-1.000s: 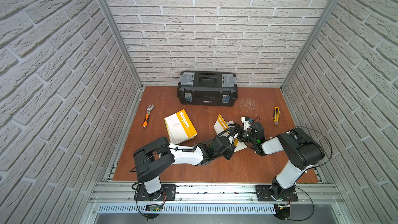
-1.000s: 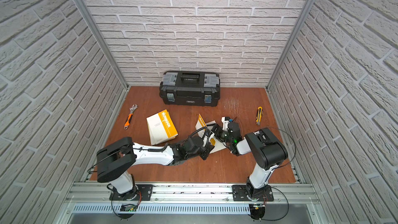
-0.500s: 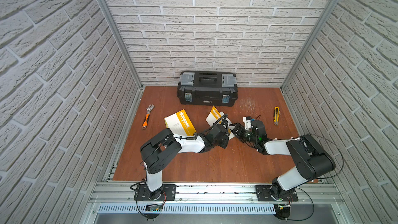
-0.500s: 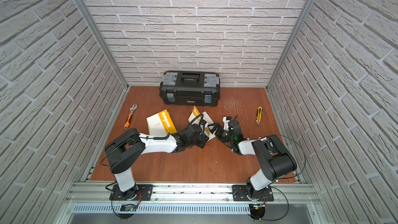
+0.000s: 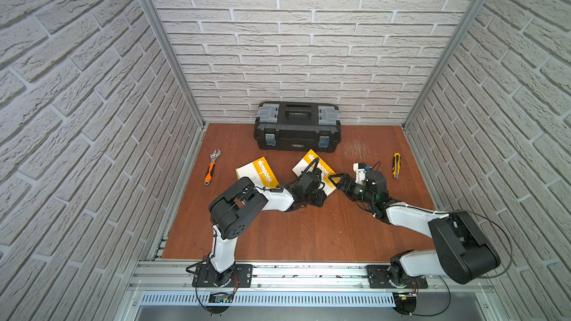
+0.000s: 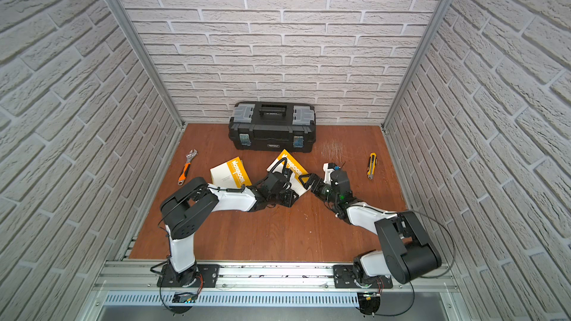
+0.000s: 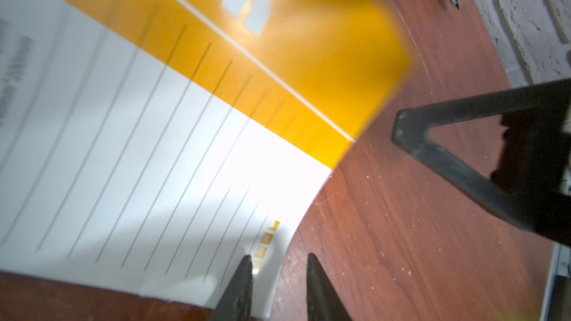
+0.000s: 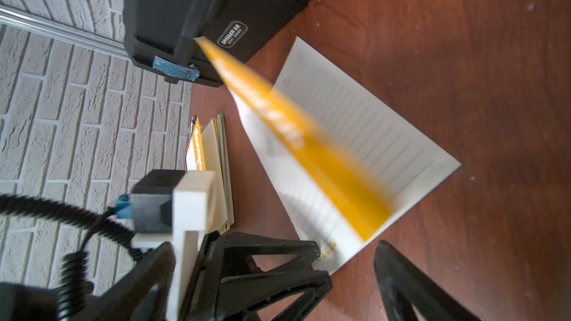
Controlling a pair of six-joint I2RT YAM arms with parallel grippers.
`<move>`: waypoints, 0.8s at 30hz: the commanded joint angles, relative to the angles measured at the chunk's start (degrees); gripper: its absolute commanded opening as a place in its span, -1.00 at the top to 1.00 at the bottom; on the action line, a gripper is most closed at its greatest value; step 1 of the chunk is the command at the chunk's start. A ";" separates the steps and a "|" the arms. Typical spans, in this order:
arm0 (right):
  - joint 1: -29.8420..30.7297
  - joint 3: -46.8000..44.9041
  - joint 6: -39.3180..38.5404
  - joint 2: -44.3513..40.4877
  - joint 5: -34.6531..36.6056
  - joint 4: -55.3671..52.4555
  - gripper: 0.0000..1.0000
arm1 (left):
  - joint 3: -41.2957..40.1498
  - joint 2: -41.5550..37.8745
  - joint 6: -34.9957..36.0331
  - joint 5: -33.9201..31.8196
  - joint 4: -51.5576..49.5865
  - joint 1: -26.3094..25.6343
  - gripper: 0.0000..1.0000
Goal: Close the notebook
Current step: Close the notebook at the center of the board.
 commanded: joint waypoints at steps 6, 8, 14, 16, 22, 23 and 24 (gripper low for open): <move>0.17 6.31 -7.39 -5.36 4.71 -9.83 -1.00 | 1.92 2.62 -0.35 3.35 -0.81 0.65 0.39; 0.19 7.47 -7.23 -2.47 3.37 -8.68 -1.00 | 1.76 2.54 -0.31 3.22 -0.77 0.69 0.39; 0.20 11.74 -5.37 10.81 -0.19 -0.25 -1.00 | 0.78 1.90 -1.30 2.49 -0.78 0.88 0.40; 0.20 13.44 -5.09 14.65 -0.56 1.45 -1.00 | 0.93 2.06 -1.85 2.02 -1.67 0.99 0.39; 0.20 16.25 -3.61 23.04 -2.20 5.84 -1.00 | 1.38 2.20 -4.29 0.61 -6.75 1.25 0.39; 0.20 16.25 -2.74 24.37 -2.62 7.10 -1.00 | 1.48 2.24 -4.55 0.37 -7.81 1.26 0.39; 0.20 16.08 -2.06 25.44 -2.94 8.22 -1.00 | 1.19 2.15 -4.82 0.11 -8.14 1.26 0.39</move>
